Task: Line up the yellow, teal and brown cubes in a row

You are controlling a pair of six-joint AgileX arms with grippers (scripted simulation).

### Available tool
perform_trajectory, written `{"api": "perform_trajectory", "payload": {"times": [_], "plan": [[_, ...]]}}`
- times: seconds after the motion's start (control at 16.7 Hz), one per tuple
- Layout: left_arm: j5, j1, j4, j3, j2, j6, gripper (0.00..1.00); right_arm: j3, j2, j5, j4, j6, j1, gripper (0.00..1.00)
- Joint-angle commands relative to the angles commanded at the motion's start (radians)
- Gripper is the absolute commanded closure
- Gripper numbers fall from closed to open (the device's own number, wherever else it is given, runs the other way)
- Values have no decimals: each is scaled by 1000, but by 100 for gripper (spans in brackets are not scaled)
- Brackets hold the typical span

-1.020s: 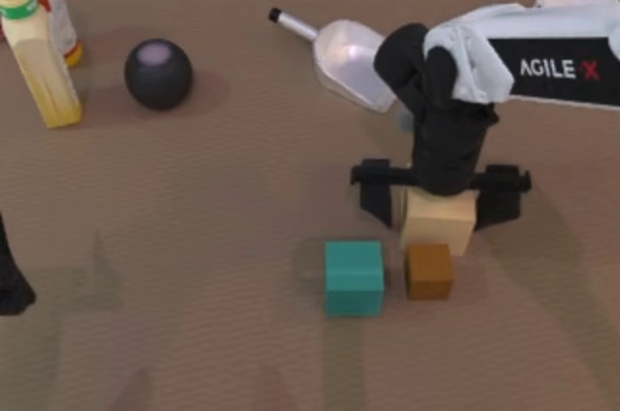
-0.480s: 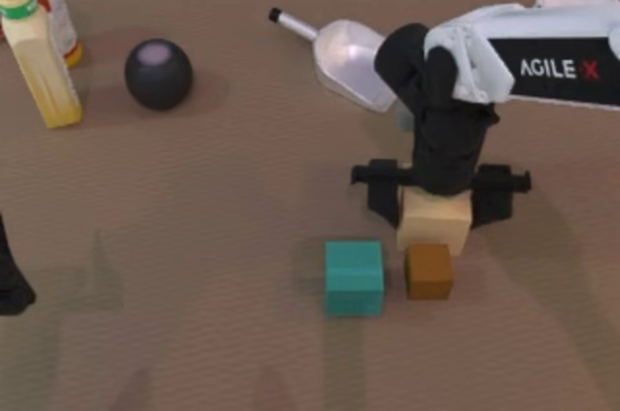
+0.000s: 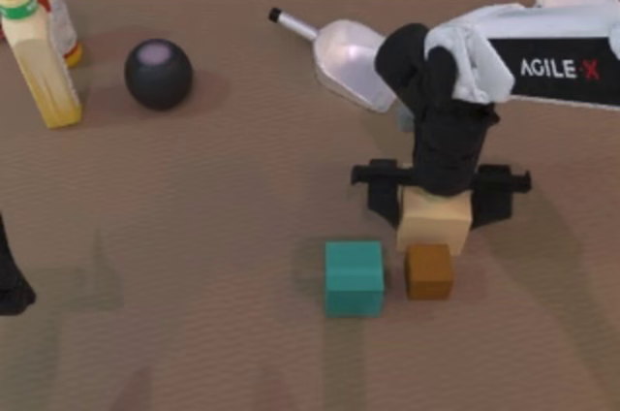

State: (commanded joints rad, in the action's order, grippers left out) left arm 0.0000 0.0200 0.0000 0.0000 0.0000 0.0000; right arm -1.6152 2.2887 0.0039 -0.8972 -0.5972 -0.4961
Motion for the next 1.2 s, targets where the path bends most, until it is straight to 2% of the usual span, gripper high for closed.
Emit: {"api": "perform_trajectory", "payload": {"times": [0.24,0.54,0.9,1.2], "plan": [[0,0,0,0,0,0,0,-33,-21,1,-45,2,-6,100],[0,0,0,0,0,0,0,-135,-83,1,-221,2,-10,100],[0,0,0,0,0,0,0,-145,-89,1,-234,0,-7,100],[0,0,0,0,0,0,0,-314,13,2,-327,-79,-109,100]]}}
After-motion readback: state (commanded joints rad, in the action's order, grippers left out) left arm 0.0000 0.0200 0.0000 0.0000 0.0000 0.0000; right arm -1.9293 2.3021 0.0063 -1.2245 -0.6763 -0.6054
